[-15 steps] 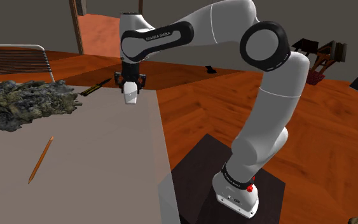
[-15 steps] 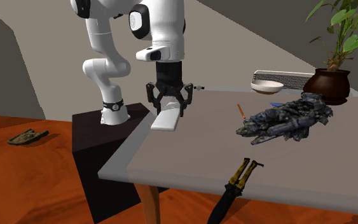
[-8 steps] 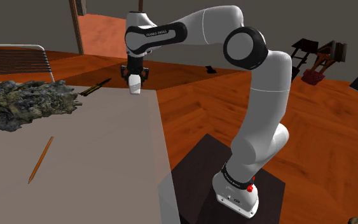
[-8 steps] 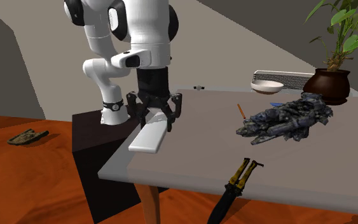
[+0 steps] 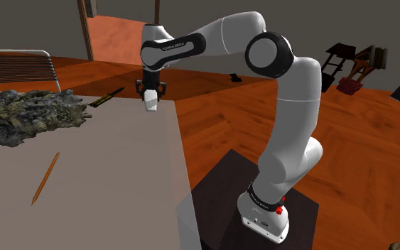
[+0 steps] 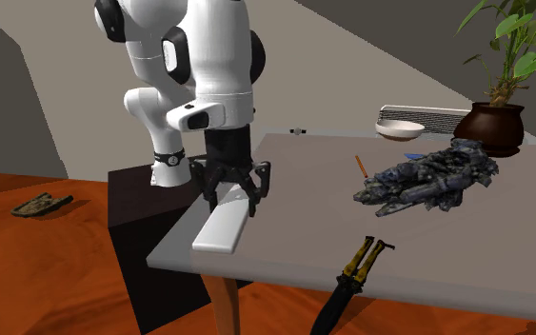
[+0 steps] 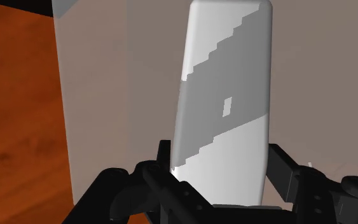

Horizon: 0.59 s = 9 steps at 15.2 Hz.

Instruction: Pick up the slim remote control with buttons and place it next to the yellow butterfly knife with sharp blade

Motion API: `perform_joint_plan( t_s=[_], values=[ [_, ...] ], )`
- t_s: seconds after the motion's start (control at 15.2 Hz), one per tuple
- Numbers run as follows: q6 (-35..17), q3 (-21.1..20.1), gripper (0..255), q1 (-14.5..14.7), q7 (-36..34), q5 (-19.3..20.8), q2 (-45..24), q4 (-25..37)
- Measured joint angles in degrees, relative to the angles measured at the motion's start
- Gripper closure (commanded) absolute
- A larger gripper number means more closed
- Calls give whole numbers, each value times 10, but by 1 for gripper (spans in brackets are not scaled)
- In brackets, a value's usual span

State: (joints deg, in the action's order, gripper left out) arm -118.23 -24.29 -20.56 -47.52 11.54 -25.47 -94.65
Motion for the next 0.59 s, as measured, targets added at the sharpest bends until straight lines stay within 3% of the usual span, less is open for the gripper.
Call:
perform_joint_plan(
  t_s=[0.59],
  values=[
    [-39, 5, 255, 3, -7, 10, -19, -21]
  ],
)
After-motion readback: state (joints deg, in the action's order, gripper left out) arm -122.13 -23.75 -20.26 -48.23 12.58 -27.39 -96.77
